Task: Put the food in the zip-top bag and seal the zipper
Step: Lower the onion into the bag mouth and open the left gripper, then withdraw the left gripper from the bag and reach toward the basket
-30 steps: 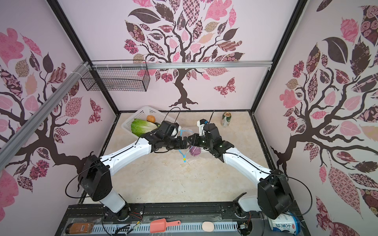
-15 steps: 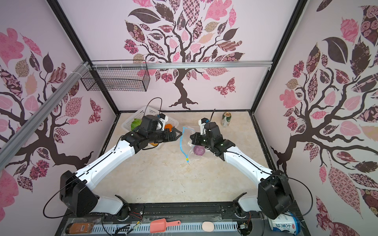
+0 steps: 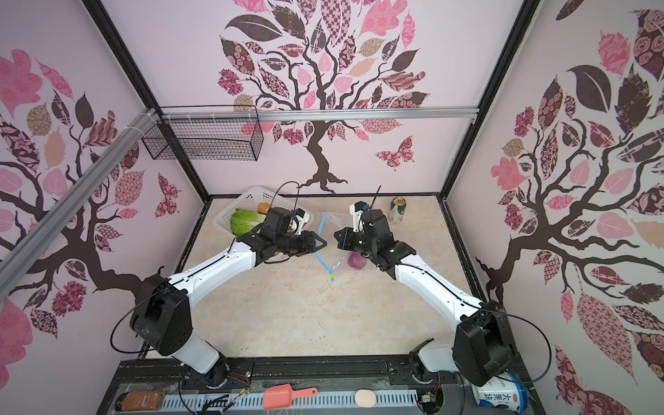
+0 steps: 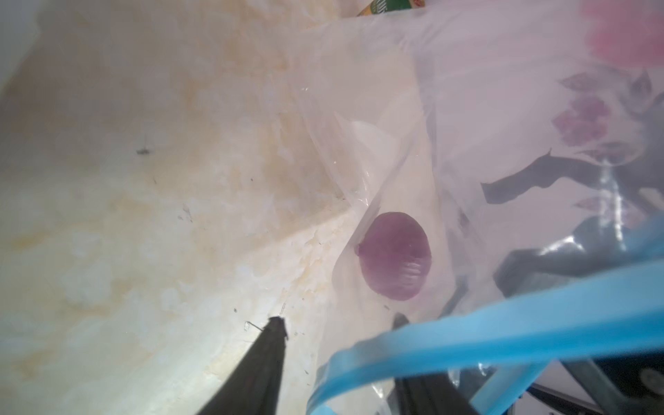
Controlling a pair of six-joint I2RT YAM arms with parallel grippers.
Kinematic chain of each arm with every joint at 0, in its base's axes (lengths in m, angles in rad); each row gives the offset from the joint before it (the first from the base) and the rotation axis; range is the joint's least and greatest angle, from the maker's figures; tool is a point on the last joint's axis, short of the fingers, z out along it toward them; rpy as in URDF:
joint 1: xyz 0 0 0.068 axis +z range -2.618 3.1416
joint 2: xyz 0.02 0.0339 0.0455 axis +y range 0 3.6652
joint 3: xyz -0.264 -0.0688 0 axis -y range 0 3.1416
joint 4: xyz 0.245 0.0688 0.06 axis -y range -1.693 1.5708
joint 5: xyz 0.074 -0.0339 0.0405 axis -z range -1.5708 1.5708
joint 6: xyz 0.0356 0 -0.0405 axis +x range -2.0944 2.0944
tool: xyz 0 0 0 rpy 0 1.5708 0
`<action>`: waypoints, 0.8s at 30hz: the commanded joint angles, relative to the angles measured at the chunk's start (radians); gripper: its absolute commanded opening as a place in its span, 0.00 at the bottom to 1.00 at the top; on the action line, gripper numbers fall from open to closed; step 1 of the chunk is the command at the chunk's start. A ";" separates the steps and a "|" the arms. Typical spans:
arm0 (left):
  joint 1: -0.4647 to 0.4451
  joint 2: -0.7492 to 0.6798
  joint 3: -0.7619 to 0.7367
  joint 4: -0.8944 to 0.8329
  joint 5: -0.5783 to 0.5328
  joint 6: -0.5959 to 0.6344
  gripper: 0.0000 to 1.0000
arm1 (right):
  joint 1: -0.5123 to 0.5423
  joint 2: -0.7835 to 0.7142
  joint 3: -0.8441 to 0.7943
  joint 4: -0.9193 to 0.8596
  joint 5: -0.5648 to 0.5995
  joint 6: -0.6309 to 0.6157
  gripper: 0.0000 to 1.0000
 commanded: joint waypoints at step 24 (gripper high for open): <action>-0.122 0.175 0.560 -0.298 -0.031 0.132 0.00 | -0.011 -0.288 0.226 -0.413 0.620 -0.363 0.00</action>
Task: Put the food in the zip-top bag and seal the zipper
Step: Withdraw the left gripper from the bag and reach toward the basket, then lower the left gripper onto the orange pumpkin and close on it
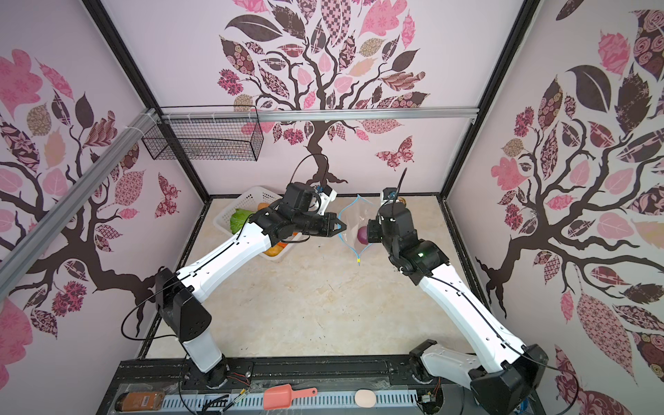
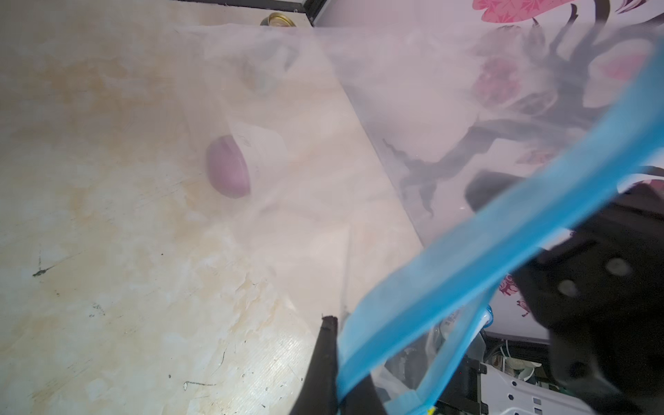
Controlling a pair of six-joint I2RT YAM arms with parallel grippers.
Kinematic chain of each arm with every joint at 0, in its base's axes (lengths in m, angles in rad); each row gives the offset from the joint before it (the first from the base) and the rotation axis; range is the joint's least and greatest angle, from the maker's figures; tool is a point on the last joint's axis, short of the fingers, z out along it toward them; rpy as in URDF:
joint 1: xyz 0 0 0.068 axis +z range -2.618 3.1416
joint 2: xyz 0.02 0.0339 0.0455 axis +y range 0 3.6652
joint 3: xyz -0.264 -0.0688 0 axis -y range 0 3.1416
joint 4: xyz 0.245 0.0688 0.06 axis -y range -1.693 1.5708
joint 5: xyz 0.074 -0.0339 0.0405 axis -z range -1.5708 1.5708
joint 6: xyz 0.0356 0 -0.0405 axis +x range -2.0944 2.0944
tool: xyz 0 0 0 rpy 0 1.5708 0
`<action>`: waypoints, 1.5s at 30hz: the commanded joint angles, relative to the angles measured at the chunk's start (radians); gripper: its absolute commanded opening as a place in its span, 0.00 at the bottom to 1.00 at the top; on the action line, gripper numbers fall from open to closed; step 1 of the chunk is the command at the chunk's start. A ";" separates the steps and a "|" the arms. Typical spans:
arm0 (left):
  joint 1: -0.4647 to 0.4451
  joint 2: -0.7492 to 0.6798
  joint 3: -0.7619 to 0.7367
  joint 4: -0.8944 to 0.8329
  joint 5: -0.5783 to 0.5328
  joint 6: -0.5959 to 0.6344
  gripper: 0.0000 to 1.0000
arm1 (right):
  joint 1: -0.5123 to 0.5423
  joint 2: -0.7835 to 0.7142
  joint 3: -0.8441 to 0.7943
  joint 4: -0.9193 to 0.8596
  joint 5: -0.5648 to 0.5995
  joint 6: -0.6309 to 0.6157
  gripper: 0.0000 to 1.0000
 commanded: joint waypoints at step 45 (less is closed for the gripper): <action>0.460 0.129 -0.131 0.105 -0.132 0.099 0.74 | -0.003 0.123 -0.224 0.322 -0.467 0.178 0.00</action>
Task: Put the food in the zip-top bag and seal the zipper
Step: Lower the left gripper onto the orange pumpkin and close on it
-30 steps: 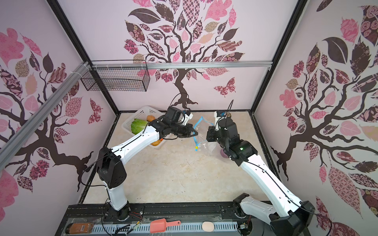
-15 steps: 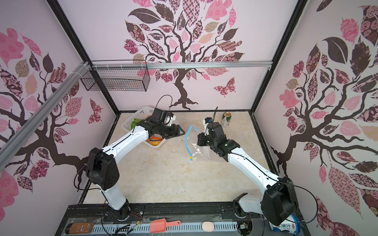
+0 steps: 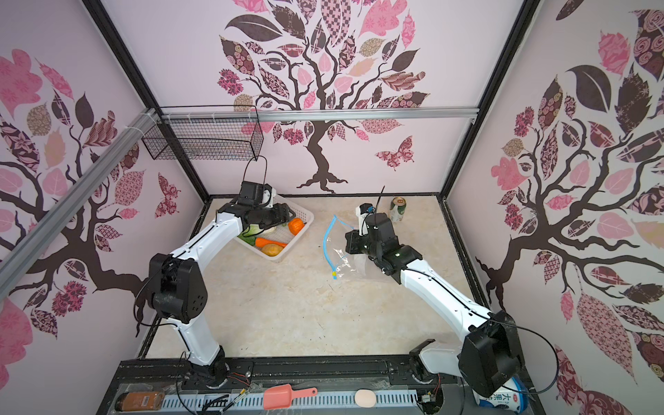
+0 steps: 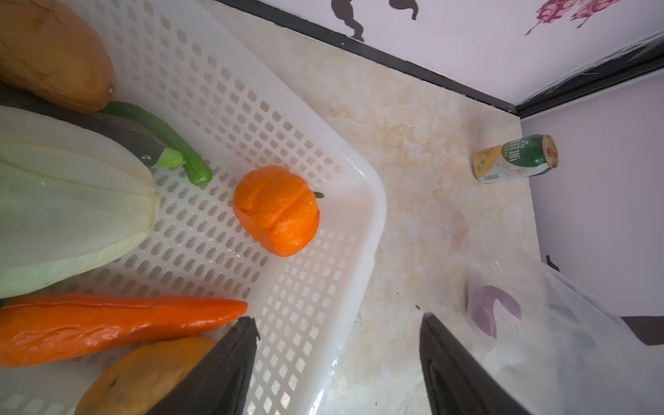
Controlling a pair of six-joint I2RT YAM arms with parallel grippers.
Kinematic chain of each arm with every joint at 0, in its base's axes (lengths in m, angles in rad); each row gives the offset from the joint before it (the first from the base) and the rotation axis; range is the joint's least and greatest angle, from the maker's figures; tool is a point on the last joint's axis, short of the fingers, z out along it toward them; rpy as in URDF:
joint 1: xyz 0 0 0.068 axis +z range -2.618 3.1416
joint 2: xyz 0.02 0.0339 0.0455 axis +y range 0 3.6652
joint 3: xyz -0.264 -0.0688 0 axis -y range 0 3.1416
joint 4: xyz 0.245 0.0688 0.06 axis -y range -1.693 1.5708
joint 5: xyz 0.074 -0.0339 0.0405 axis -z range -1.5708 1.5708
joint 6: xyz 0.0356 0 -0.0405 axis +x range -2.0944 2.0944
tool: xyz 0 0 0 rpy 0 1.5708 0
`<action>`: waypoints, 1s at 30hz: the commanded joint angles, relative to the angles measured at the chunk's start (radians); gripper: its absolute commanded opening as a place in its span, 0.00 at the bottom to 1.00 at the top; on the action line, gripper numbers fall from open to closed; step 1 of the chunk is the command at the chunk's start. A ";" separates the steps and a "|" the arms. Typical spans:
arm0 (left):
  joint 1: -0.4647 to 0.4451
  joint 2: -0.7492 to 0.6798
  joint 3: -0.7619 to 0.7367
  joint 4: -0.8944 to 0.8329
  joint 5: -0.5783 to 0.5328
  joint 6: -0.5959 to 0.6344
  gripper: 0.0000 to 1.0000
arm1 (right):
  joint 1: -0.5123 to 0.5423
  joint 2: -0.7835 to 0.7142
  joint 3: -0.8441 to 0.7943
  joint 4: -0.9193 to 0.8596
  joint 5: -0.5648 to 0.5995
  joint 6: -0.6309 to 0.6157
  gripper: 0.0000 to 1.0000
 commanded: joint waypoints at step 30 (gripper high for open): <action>-0.063 0.434 0.335 -0.108 -0.232 0.081 0.96 | -0.002 -0.076 -0.015 -0.031 0.042 -0.014 0.00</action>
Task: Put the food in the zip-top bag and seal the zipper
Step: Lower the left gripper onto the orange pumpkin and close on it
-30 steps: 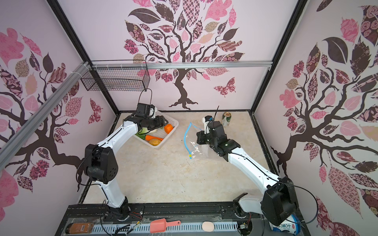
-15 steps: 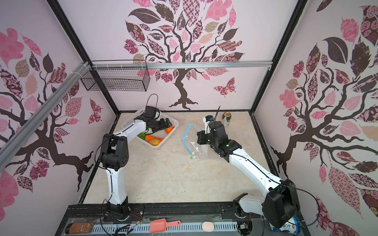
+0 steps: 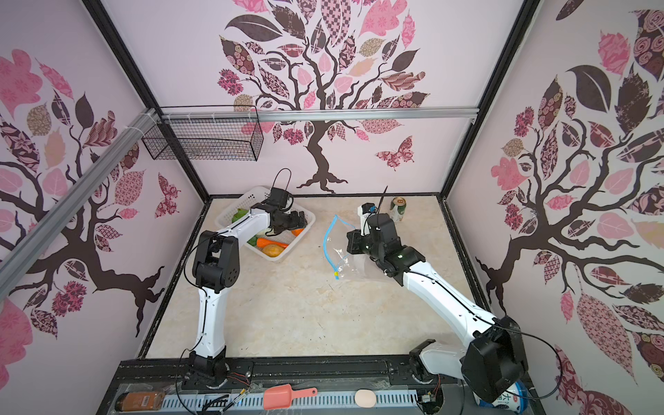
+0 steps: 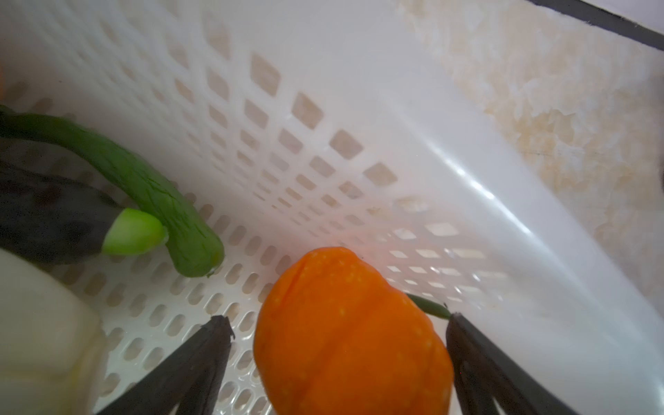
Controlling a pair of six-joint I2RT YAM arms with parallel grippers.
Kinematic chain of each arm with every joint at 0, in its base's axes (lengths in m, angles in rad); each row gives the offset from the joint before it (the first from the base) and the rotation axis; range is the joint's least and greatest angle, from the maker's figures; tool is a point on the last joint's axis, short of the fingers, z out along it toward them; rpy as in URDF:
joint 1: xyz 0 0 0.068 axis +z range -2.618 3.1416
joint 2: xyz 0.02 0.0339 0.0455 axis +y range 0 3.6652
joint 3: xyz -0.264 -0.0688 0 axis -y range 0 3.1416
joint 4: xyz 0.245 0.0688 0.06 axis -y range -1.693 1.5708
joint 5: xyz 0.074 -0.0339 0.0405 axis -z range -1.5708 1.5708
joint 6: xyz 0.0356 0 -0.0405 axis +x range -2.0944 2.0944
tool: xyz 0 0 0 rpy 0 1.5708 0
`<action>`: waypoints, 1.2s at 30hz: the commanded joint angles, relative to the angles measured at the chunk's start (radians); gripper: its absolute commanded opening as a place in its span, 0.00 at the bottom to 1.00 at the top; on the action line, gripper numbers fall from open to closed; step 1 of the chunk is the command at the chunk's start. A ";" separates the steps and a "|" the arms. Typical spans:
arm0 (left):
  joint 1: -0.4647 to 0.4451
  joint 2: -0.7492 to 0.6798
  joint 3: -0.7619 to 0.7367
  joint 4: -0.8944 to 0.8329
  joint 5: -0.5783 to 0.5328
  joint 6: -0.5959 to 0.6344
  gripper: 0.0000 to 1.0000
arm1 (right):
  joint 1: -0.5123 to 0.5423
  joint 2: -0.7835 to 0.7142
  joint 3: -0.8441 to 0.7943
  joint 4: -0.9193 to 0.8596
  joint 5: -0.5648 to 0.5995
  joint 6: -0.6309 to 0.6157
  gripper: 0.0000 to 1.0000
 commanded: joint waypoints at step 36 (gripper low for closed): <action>0.001 -0.274 -0.216 0.076 -0.013 -0.011 0.37 | -0.002 -0.042 -0.009 -0.005 -0.003 -0.007 0.00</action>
